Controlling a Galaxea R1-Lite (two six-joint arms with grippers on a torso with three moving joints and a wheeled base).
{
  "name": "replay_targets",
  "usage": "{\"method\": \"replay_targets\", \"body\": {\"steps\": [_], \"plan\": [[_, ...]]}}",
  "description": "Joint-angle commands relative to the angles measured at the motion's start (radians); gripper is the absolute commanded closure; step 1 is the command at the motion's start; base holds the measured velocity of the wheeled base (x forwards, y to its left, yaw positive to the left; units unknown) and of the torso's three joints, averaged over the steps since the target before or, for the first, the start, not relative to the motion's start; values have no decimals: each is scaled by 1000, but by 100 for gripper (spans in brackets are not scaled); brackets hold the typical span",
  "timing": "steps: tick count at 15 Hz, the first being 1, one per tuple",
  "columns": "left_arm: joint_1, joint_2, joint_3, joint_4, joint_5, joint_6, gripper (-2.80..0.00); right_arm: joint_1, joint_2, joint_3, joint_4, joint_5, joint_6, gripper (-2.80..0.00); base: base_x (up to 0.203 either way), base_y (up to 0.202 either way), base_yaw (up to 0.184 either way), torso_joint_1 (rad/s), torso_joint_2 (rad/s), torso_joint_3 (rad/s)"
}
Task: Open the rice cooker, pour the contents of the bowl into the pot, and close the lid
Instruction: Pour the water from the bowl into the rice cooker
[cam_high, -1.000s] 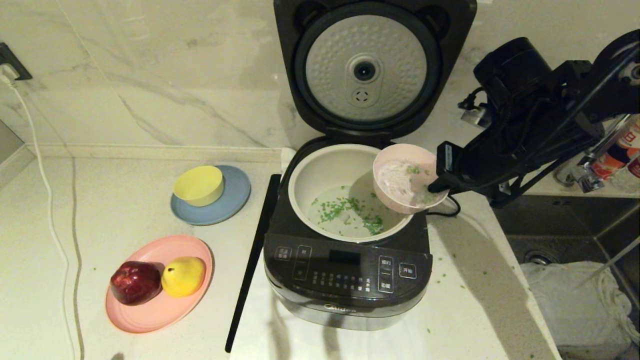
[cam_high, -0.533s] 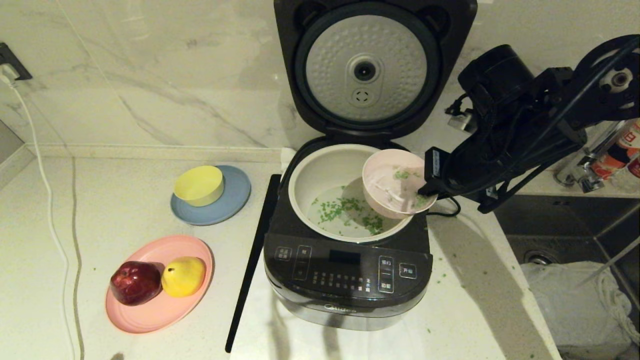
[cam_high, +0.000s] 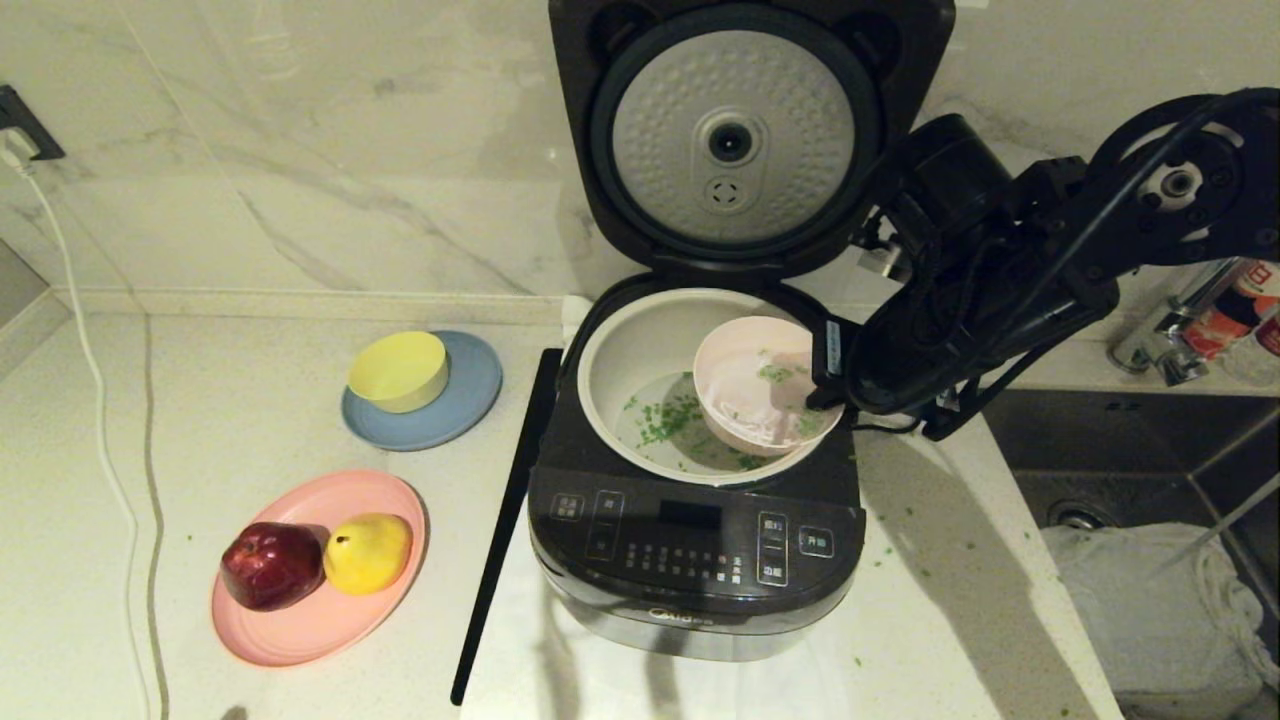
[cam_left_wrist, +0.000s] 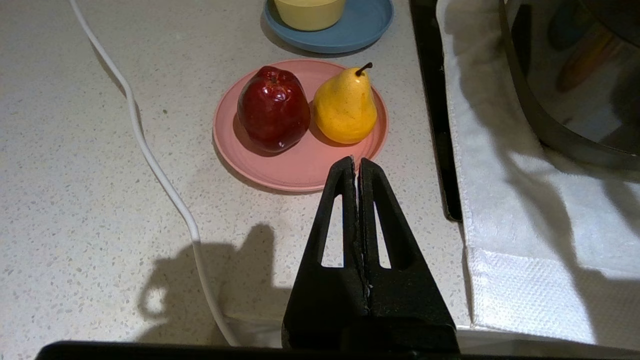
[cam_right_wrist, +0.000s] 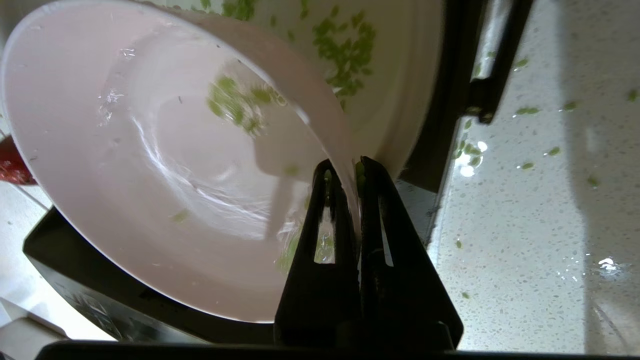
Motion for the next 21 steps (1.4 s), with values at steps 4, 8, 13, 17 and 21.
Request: {"method": "replay_targets", "body": {"steps": [4, 8, 13, 17, 21], "plan": [[-1, 0, 9, -1, 0, 0, 0, 28, 5, 0, -26, -29, 2, 0, 0, 0, 0, 0, 0, 0], [0, 0, 9, -1, 0, 0, 0, 51, 16, 0, -33, -45, 11, 0, 0, 0, 0, 0, 0, 0], [1, 0, 9, -1, 0, 0, 0, 76, 19, 0, -66, -73, 22, 0, 0, 0, 0, 0, 0, 0], [-1, 0, 9, -1, 0, 0, 0, 83, 34, 0, -114, -112, 23, 0, 0, 0, 0, 0, 0, 0], [0, 0, 9, -1, 0, 0, 0, 86, 48, 0, -201, -222, 22, 0, 0, 0, 0, 0, 0, 0]]}}
